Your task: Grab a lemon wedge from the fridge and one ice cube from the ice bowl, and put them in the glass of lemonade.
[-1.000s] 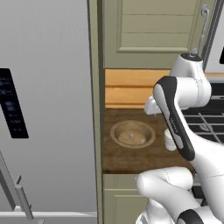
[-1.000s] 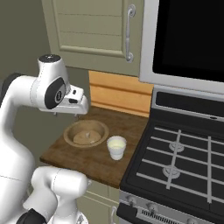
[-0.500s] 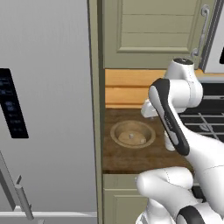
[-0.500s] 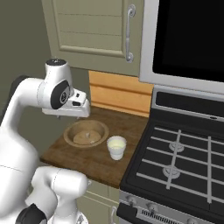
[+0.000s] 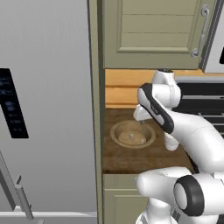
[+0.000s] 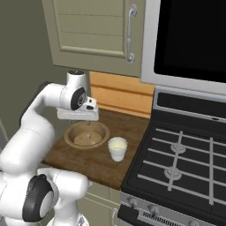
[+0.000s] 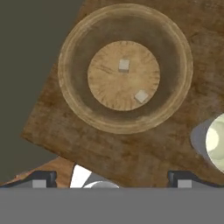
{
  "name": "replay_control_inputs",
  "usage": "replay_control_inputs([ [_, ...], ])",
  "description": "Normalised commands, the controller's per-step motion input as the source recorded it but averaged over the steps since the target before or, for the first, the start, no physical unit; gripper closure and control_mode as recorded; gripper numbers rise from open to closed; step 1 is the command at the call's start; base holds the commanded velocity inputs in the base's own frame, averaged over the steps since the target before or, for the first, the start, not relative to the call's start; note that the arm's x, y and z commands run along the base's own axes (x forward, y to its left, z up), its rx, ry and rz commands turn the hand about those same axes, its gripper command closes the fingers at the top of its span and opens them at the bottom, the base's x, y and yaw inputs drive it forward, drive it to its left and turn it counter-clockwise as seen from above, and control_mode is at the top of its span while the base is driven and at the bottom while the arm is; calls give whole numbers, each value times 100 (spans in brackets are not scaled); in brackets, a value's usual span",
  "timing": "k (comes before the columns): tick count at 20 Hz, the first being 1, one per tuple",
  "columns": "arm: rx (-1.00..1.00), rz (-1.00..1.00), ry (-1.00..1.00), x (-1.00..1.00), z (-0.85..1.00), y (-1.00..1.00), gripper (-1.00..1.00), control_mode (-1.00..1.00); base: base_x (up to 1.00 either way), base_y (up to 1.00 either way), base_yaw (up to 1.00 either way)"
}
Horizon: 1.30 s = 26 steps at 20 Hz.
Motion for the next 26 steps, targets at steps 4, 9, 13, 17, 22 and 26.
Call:
replay_control_inputs([
  [4,0,0,3,75,-59,14,-100,-100,0,0,0],
  [9,0,1,0,63,-39,18,-100,-100,0,0,0],
  [13,0,3,1,11,-34,8,-100,-100,0,0,0],
  [17,0,2,14,0,-54,0,-100,-100,0,0,0],
  [22,0,0,9,0,-42,0,-100,-100,0,0,0],
  [26,0,1,0,0,-18,1,-100,-100,0,0,0],
])
